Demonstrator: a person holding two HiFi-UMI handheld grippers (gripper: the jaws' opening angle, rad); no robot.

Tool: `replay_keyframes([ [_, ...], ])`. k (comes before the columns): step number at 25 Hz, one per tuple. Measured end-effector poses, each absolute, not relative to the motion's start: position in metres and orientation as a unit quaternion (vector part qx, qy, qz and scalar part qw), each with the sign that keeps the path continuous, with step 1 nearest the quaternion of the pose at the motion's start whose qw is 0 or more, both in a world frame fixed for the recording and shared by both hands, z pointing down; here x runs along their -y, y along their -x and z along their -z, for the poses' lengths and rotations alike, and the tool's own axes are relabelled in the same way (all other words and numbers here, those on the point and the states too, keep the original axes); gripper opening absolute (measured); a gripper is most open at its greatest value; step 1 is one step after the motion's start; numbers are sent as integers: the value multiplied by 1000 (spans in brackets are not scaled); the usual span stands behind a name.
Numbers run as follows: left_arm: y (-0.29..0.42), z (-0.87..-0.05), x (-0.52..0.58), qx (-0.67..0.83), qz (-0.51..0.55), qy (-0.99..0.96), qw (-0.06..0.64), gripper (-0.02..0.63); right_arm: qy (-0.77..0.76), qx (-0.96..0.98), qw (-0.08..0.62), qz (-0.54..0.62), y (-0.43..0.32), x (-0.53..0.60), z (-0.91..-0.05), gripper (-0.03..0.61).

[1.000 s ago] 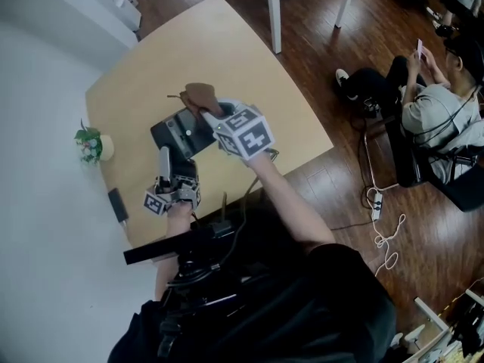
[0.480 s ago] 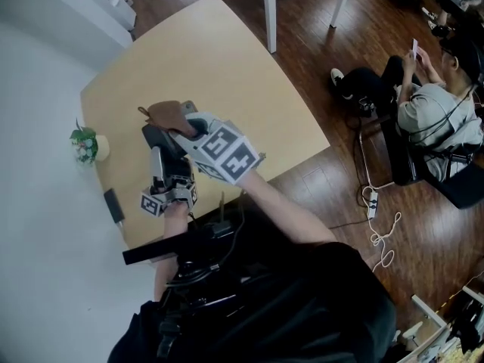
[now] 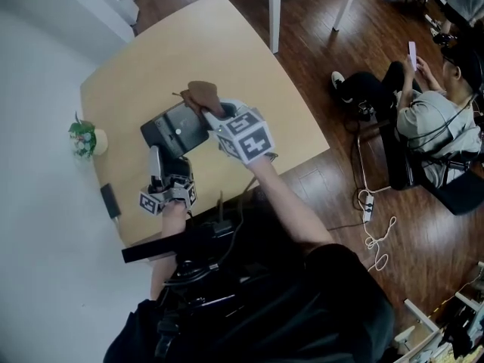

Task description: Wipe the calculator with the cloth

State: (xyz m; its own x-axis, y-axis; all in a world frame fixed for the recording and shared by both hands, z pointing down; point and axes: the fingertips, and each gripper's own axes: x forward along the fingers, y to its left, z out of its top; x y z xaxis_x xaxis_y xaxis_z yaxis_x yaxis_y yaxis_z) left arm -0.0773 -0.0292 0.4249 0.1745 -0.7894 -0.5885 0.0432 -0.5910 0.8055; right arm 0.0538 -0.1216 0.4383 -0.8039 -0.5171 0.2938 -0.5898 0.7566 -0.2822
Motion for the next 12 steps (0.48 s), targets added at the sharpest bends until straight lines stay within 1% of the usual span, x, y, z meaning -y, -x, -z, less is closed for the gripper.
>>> replay_keyframes([
  [4, 84, -430, 31, 280, 596, -661, 360, 72, -330, 917, 95, -203, -85, 129, -441, 58],
  [6, 87, -430, 32, 286, 598, -657, 358, 72, -319, 924, 80, -196, -83, 121, -425, 58],
  [10, 89, -429, 33, 292, 599, -656, 354, 72, -247, 953, 53, -167, -37, 80, -384, 59],
  [12, 87, -428, 33, 292, 595, -661, 353, 72, -210, 965, 59, -147, -12, 58, -375, 58],
])
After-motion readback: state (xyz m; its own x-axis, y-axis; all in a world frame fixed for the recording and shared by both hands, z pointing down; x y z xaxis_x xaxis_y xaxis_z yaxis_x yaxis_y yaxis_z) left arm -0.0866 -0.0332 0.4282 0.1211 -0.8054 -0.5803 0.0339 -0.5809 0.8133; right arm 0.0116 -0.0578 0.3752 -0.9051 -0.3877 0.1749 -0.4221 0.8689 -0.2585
